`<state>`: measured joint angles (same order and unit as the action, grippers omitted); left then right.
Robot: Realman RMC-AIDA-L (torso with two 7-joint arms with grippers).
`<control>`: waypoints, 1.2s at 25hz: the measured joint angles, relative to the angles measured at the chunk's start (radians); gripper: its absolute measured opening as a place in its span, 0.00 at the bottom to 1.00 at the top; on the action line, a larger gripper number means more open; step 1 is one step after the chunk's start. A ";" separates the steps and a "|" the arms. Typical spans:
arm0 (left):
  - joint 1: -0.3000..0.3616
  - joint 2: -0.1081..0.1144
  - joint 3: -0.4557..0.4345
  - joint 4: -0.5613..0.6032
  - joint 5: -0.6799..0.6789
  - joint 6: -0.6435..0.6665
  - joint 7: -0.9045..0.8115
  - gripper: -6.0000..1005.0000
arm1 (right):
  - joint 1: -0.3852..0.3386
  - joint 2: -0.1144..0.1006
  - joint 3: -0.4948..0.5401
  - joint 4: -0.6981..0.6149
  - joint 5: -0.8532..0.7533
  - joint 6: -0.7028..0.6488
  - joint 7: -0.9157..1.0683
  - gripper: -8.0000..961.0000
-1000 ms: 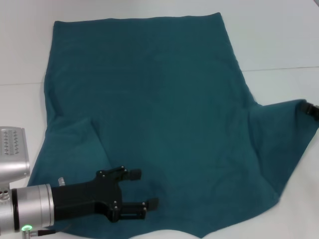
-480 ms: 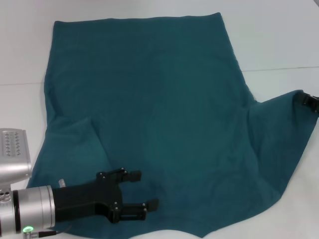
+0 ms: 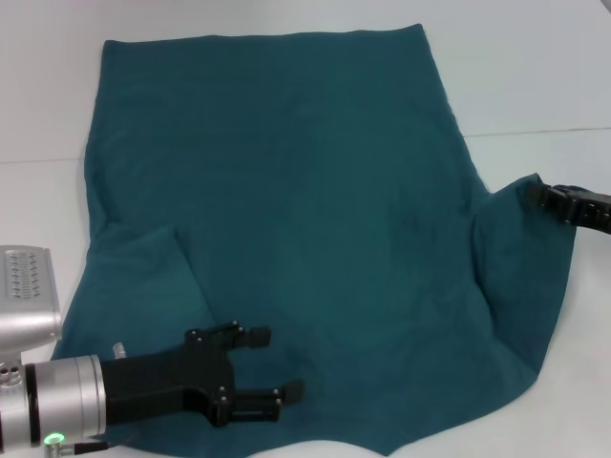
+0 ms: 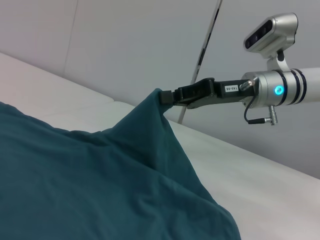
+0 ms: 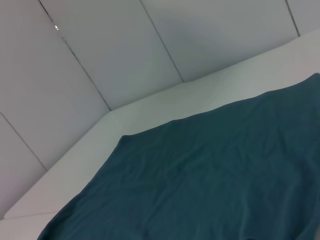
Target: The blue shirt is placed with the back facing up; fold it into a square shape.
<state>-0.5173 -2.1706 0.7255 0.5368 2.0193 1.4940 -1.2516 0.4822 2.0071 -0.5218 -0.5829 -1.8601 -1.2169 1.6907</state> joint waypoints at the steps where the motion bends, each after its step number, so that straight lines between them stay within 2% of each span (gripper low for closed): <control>1: 0.000 0.000 0.000 0.000 0.000 0.000 0.000 0.92 | 0.000 0.000 0.000 0.000 0.001 0.000 0.000 0.01; 11: 0.001 0.000 -0.001 -0.002 -0.005 -0.008 -0.007 0.92 | -0.026 0.001 0.089 -0.024 0.024 0.050 0.005 0.01; 17: -0.002 0.002 -0.002 -0.016 -0.006 -0.011 -0.012 0.92 | -0.024 0.004 0.088 -0.023 0.024 0.055 -0.004 0.01; 24: -0.004 0.002 -0.002 -0.019 -0.007 -0.011 -0.012 0.92 | -0.014 0.017 0.095 -0.015 0.026 0.060 -0.062 0.01; 30: -0.004 0.002 -0.002 -0.020 -0.006 -0.011 -0.012 0.92 | -0.010 0.042 0.098 -0.010 0.041 0.084 -0.122 0.01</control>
<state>-0.5215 -2.1690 0.7240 0.5169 2.0134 1.4833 -1.2639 0.4721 2.0488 -0.4234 -0.5933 -1.8193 -1.1326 1.5691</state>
